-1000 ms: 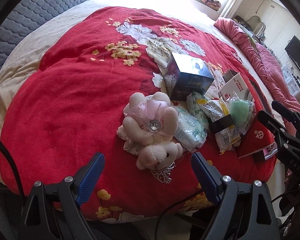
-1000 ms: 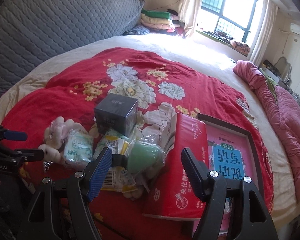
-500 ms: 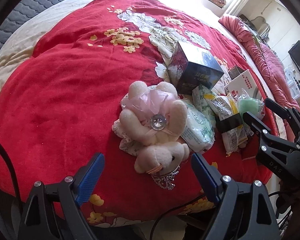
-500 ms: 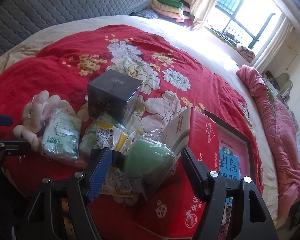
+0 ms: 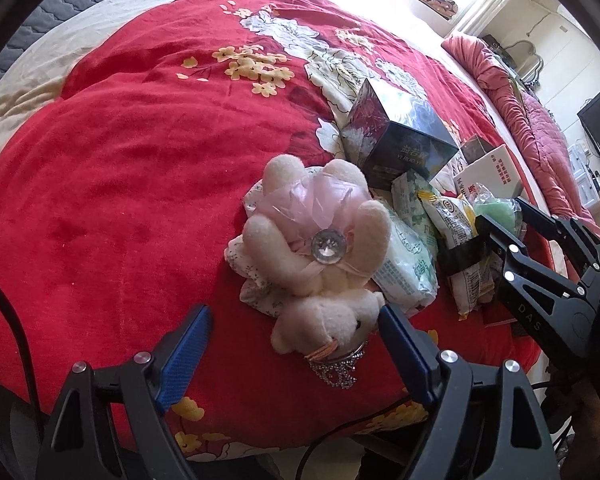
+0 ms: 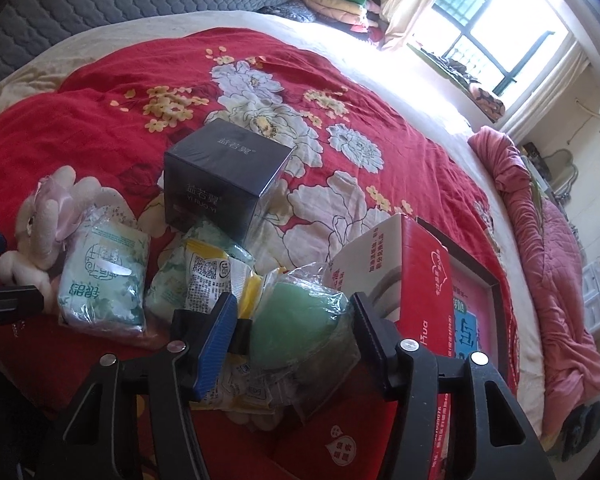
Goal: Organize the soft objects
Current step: 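Grasp the white plush bunny with the left tool while the right tool grasps the bagged green sponge, then carry the bunny and green sponge with both tools toward the pink tray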
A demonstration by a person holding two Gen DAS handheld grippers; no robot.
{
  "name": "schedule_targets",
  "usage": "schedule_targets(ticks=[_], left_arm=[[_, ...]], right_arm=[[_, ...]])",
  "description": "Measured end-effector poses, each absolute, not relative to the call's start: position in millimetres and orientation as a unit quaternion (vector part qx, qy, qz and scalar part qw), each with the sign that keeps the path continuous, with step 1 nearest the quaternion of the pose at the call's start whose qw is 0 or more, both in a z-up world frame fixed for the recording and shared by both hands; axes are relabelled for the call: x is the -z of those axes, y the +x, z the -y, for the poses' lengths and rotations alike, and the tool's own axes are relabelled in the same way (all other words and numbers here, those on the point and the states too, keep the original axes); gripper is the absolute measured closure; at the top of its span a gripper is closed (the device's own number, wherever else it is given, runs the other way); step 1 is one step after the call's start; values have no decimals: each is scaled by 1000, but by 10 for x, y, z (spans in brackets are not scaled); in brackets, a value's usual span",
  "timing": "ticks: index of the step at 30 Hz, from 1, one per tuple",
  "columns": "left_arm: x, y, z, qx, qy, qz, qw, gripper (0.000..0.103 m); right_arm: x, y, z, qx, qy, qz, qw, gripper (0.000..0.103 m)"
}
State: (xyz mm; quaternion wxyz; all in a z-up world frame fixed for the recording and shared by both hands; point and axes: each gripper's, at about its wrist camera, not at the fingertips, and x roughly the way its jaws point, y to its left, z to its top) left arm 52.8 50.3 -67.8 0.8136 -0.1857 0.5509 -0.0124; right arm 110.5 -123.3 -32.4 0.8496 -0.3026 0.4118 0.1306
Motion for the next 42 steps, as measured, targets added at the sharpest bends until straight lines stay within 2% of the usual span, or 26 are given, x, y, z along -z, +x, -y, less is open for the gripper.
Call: schedule_targets(ticks=[1, 7, 10, 21, 42], left_arm=[[682, 531, -500, 13, -186, -550, 814, 24], [720, 527, -529, 36, -220, -545, 808, 49], [686, 513, -540, 43, -231, -535, 811, 55], [474, 437, -613, 40, -234, -497, 835, 58], [158, 337, -628, 12, -193, -466, 863, 58]], right_arm=[[328, 1110, 1231, -129, -302, -410, 851, 56], [253, 1116, 1363, -135, -255, -402, 869, 61], [156, 1098, 1429, -139, -233, -390, 880, 61], [-54, 1060, 1504, -169, -162, -371, 899, 61], [-155, 923, 1394, -220, -135, -358, 897, 61]])
